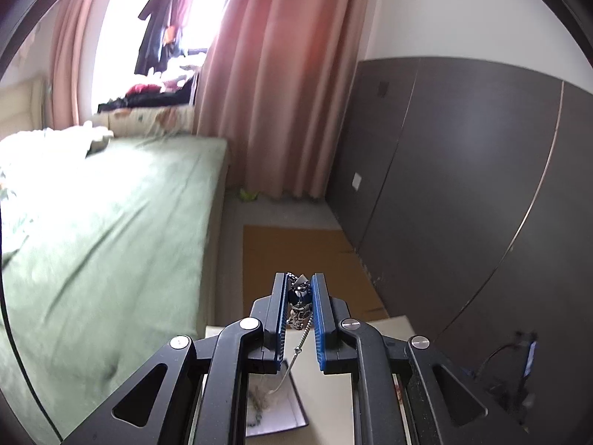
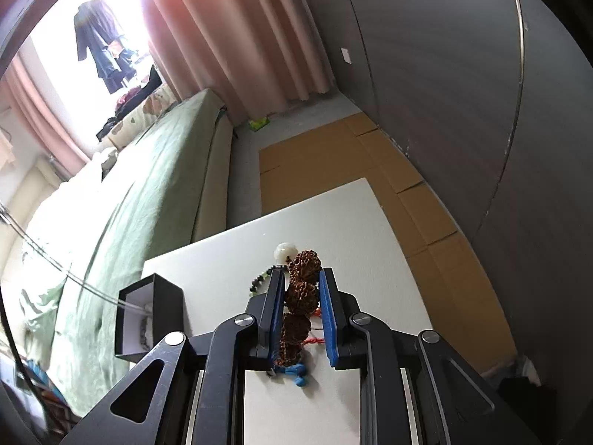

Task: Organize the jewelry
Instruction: 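Carry the pendant into the black box with the left tool while the right grasps the brown bead bracelet, then lower the brown bead bracelet into the box and open the right tool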

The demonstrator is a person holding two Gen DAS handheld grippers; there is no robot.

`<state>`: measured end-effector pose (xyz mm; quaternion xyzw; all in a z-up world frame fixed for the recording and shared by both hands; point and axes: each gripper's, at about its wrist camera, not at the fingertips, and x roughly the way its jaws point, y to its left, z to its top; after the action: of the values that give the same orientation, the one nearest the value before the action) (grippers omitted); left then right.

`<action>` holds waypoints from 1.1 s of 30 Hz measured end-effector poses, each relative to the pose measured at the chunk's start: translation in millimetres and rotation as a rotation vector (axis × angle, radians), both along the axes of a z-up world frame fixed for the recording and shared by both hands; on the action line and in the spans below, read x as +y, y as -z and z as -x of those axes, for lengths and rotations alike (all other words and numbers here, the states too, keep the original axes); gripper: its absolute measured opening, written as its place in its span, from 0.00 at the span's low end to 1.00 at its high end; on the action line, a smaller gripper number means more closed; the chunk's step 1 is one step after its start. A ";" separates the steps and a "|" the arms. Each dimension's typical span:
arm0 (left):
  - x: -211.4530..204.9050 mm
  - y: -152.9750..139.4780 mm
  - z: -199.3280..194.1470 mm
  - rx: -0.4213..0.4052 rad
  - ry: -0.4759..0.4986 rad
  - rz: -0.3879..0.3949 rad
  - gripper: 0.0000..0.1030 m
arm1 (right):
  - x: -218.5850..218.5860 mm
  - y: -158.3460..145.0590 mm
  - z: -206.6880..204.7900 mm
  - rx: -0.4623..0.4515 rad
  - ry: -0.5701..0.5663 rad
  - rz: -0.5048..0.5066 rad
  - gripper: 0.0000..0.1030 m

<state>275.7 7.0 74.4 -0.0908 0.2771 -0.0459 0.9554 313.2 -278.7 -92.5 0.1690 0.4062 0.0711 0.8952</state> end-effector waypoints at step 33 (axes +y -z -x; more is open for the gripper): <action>86.0 100.6 -16.5 0.211 -0.114 0.140 0.75 | 163.5 -0.6 -18.9 -0.120 -0.303 -0.307 0.20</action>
<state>292.2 93.1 -26.2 -0.1772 0.3666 -0.0009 0.9133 332.1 -115.1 -91.8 0.2359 0.3573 0.2756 0.8607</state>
